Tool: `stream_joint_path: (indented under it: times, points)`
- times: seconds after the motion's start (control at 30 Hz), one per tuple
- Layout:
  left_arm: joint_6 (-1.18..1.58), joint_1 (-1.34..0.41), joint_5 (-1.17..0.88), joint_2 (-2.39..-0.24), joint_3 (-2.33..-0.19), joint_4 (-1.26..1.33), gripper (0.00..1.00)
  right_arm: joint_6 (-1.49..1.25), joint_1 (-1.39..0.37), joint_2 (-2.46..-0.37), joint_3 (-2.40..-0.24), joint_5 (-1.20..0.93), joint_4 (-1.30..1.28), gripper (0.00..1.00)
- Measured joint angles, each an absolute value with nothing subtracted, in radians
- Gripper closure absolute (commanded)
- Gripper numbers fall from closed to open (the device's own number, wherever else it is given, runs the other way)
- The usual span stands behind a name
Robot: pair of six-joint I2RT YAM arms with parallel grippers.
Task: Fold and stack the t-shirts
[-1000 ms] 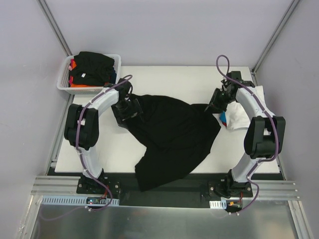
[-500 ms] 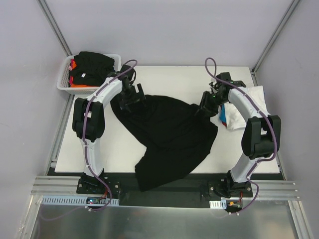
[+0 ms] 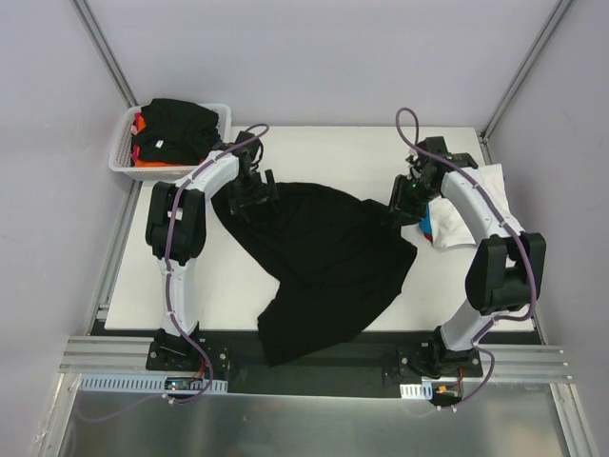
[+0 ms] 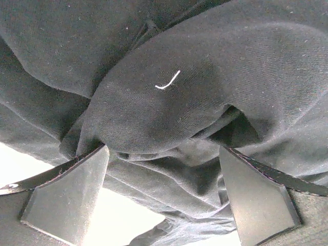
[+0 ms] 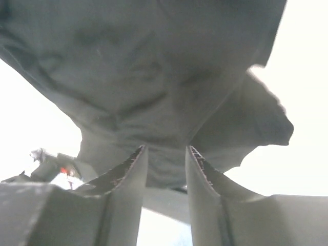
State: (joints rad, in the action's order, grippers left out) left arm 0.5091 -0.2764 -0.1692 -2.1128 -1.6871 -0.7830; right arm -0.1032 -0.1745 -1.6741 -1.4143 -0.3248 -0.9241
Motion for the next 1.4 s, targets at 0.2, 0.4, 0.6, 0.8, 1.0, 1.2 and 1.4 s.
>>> stream_joint_path:
  times: [0.2, 0.4, 0.6, 0.8, 1.0, 1.2, 1.4]
  points:
    - [0.497, -0.276, -0.170, -2.113, -1.686, -0.783, 0.11, -0.084, -0.079, -1.681, -1.535, -0.231, -0.944, 0.54]
    - [0.496, -0.276, -0.171, -2.113, -1.685, -0.782, 0.11, -0.068, -0.007, -1.747, -1.591, -0.260, -0.955, 0.64]
    - [0.495, -0.276, -0.175, -2.114, -1.650, -0.782, 0.91, -0.104, -0.180, -1.747, -1.472, -0.400, -0.919, 0.99]
    - [0.483, -0.276, -0.175, -2.146, -1.647, -0.781, 1.00, -0.112, -0.268, -1.802, -1.411, -0.458, -0.889, 0.99]
    - [0.484, -0.276, -0.186, -2.143, -1.627, -0.767, 1.00, -0.132, -0.279, -1.913, -1.395, -0.515, -0.825, 0.99]
    - [0.499, -0.276, -0.175, -1.959, -1.350, -0.713, 1.00, -0.155, -0.329, -1.904, -1.298, -0.548, -0.789, 0.99]
    - [0.502, -0.276, -0.153, -1.858, -1.200, -0.747, 1.00, -0.173, -0.362, -1.838, -1.211, -0.552, -0.799, 0.99]
